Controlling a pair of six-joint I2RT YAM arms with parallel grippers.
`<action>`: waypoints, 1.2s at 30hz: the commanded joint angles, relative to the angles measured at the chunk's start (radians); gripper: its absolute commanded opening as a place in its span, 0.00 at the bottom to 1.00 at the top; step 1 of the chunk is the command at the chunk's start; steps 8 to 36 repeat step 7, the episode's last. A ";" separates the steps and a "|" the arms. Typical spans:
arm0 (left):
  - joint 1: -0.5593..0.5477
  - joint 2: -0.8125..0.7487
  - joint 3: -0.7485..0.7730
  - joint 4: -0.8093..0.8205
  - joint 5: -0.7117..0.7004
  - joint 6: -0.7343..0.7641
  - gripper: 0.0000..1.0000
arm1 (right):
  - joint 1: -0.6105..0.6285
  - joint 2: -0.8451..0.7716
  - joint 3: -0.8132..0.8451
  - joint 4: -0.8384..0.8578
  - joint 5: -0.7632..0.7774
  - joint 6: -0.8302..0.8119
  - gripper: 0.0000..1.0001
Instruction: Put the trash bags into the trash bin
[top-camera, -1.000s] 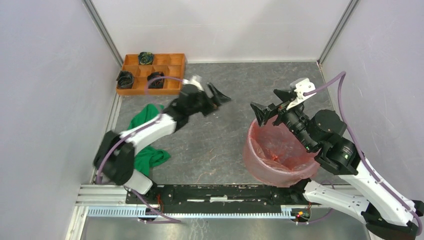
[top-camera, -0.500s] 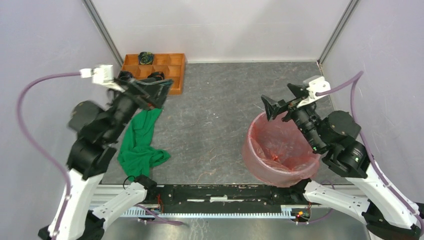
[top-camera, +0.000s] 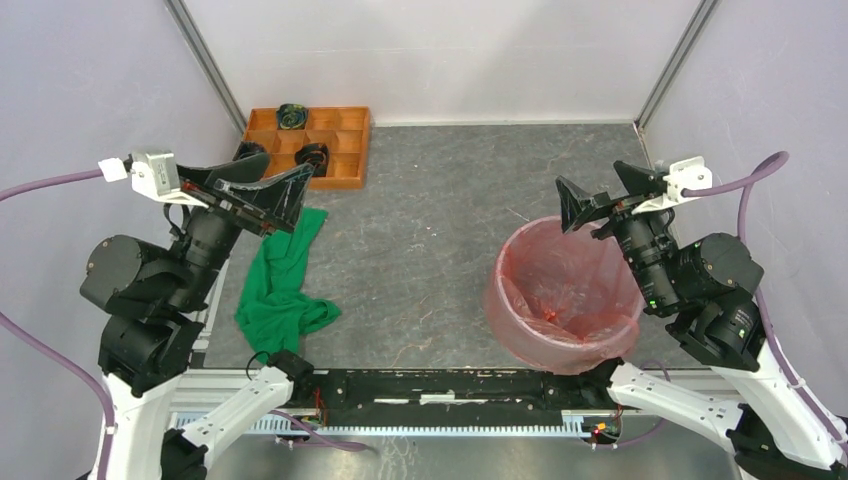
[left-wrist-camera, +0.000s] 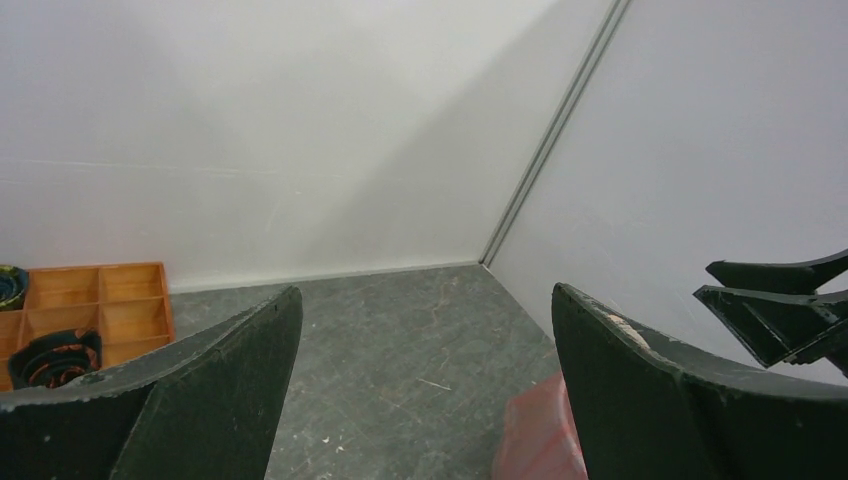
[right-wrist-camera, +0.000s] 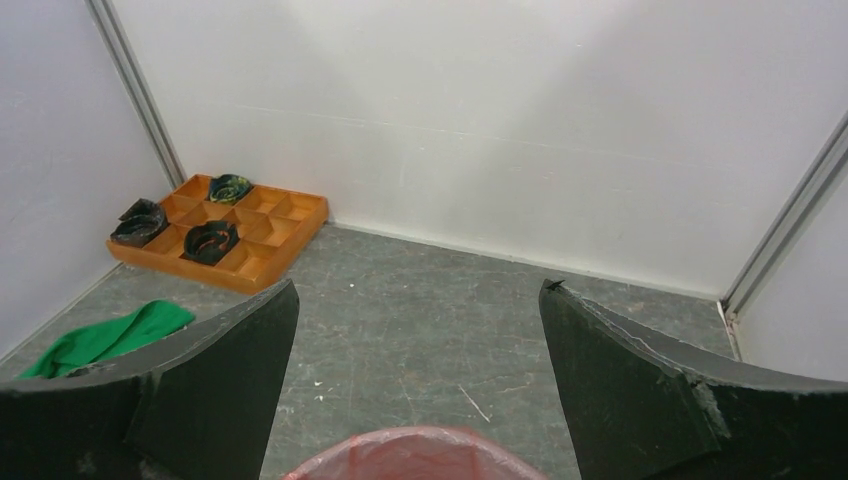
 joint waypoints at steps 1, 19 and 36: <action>-0.002 0.011 -0.018 0.014 -0.021 0.055 1.00 | -0.001 -0.012 0.009 0.047 0.035 -0.009 0.98; -0.001 0.016 -0.028 0.024 -0.010 0.038 1.00 | -0.001 -0.007 -0.016 0.044 0.045 0.004 0.98; -0.001 0.016 -0.028 0.024 -0.010 0.038 1.00 | -0.001 -0.007 -0.016 0.044 0.045 0.004 0.98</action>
